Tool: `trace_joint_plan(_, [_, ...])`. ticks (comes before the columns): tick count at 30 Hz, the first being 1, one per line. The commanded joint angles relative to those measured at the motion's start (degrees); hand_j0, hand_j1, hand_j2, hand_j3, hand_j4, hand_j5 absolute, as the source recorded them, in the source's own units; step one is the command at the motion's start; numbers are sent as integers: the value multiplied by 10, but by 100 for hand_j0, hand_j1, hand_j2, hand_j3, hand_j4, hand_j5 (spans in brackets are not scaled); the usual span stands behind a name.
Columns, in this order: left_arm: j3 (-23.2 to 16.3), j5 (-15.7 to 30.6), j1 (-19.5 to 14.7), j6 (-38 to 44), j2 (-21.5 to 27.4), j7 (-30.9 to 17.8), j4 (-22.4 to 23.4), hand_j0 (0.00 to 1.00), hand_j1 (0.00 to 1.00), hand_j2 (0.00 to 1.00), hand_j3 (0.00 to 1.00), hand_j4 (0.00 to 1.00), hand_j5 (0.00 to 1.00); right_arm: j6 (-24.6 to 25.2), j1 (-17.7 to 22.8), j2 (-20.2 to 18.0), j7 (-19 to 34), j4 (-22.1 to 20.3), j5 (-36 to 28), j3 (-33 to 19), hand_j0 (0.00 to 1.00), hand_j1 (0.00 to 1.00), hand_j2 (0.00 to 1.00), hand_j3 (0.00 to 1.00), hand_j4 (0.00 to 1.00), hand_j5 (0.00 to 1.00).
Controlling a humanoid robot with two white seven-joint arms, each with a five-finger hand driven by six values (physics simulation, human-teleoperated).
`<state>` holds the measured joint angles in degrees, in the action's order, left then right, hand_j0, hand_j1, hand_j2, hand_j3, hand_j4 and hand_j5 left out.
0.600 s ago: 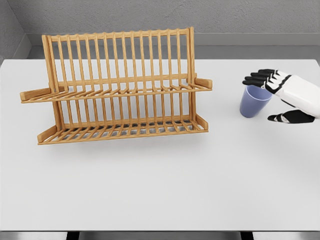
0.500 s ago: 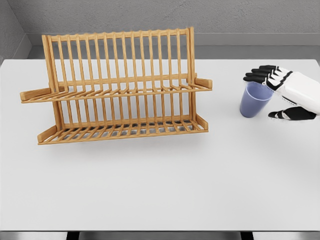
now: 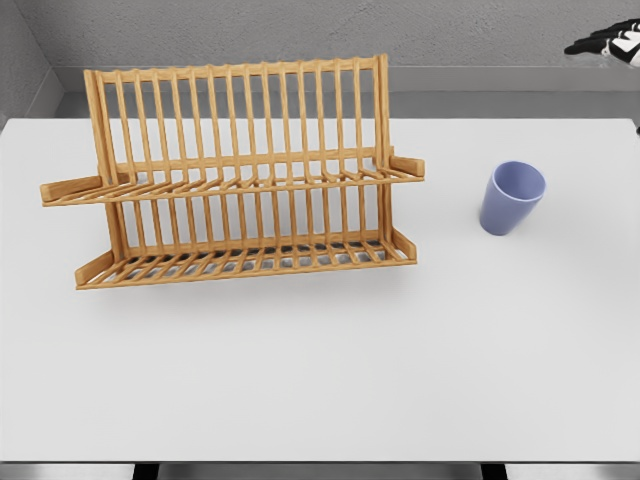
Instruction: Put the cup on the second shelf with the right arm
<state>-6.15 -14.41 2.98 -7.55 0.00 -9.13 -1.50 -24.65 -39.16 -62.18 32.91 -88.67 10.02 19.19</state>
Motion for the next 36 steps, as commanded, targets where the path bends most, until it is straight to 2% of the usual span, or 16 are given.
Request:
trace_joint_plan(1, [0, 0, 0, 0, 0, 0, 0, 100, 100, 100, 100, 100, 100, 2, -13, 41, 21, 59, 3, 96, 100, 100, 100, 100, 100, 100])
trace_joint_plan(2, [0, 0, 0, 0, 0, 0, 0, 100, 100, 100, 100, 100, 100, 2, -34, 57, 21, 88, 3, 145, 100, 100, 100, 100, 100, 100])
trace_joint_plan(4, [0, 0, 0, 0, 0, 0, 0, 100, 100, 100, 100, 100, 100, 2, -50, 65, 21, 97, 3, 177, 100, 100, 100, 100, 100, 100])
trace_joint_plan(10, [0, 0, 0, 0, 0, 0, 0, 100, 100, 100, 100, 100, 100, 2, -53, 74, 21, 101, 3, 183, 100, 100, 100, 100, 100, 100])
trace_joint_plan(14, [0, 0, 0, 0, 0, 0, 1, 100, 100, 100, 100, 100, 100, 2, -56, 92, 21, 114, 3, 205, 100, 100, 100, 100, 100, 100])
trace_joint_plan(19, [0, 0, 0, 0, 0, 0, 0, 100, 100, 100, 100, 100, 100, 3, -58, 93, 21, 124, 3, 230, 100, 100, 100, 100, 100, 100])
trace_joint_plan(24, [0, 0, 0, 0, 0, 0, 0, 100, 100, 100, 100, 100, 100, 1, -65, 106, 21, 147, 4, 239, 100, 100, 100, 100, 100, 100])
trace_joint_plan(36, [0, 0, 0, 0, 0, 0, 0, 100, 100, 100, 100, 100, 100, 2, -73, 116, 21, 174, 3, 252, 100, 100, 100, 100, 100, 100])
